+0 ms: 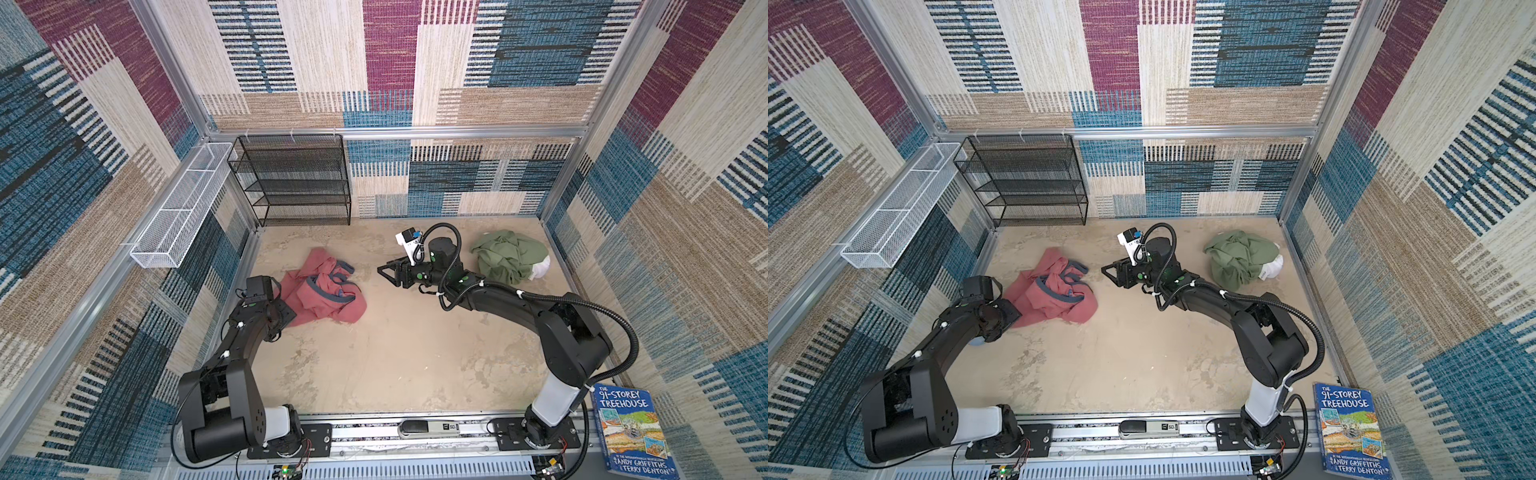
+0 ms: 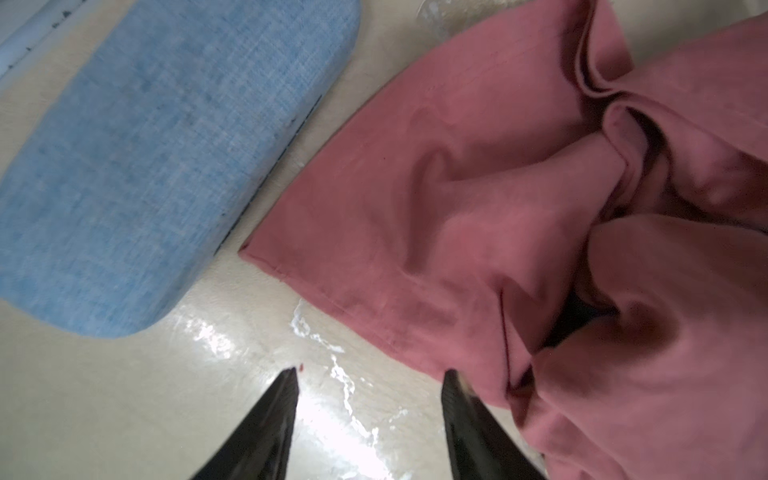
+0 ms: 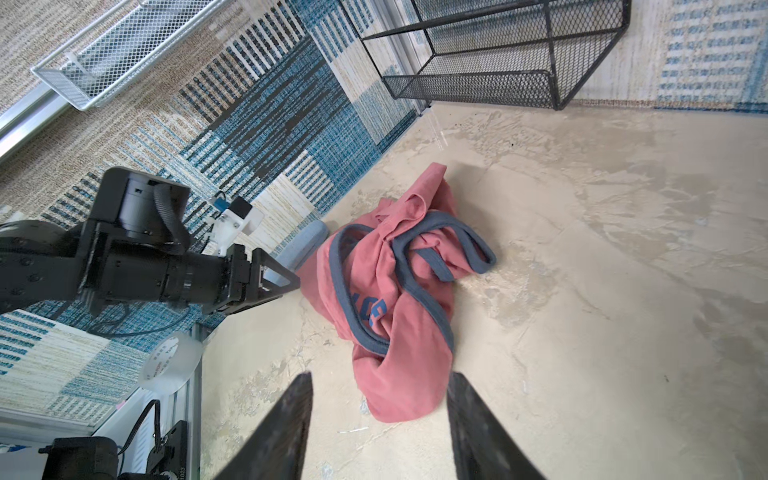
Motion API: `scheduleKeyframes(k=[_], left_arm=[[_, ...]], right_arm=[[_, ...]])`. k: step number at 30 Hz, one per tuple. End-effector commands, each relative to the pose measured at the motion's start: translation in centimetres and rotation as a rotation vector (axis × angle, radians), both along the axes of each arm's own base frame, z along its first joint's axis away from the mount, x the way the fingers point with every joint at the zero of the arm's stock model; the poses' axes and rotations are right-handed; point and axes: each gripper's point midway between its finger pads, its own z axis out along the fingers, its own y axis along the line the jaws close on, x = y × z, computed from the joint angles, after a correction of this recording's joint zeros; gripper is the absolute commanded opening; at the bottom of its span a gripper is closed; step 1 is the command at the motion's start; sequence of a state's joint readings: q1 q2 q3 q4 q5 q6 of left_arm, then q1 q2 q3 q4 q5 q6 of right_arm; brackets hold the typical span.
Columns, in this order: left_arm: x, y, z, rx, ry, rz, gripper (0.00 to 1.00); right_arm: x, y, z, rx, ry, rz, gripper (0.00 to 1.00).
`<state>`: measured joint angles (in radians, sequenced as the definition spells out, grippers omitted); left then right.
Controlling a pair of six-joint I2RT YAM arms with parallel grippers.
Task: Pick out a specific cloth from the pile
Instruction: 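Release the pink shirt with the right gripper while the left gripper grasps its edge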
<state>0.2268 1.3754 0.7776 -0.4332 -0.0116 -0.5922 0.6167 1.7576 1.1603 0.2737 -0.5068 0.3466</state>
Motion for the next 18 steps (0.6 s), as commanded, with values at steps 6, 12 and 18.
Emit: scheduleKeyframes(k=[6,12,18], left_arm=[[2.8,0.3,-1.2,-0.030,0.001,-0.005,0.59],[3.7,0.2,-2.6,-0.048,0.036,-0.028,0.54],[4.1,0.0,-3.4,-0.063,0.048,-0.047,0.53]], right_arm=[[0.6,-0.1,0.9,0.046,-0.008,0.002,0.55],[1.1,-0.3,0.4,0.042,0.008,-0.010,0.55],[1.8,-1.0,-0.2,0.034,0.024,-0.042,0.55]])
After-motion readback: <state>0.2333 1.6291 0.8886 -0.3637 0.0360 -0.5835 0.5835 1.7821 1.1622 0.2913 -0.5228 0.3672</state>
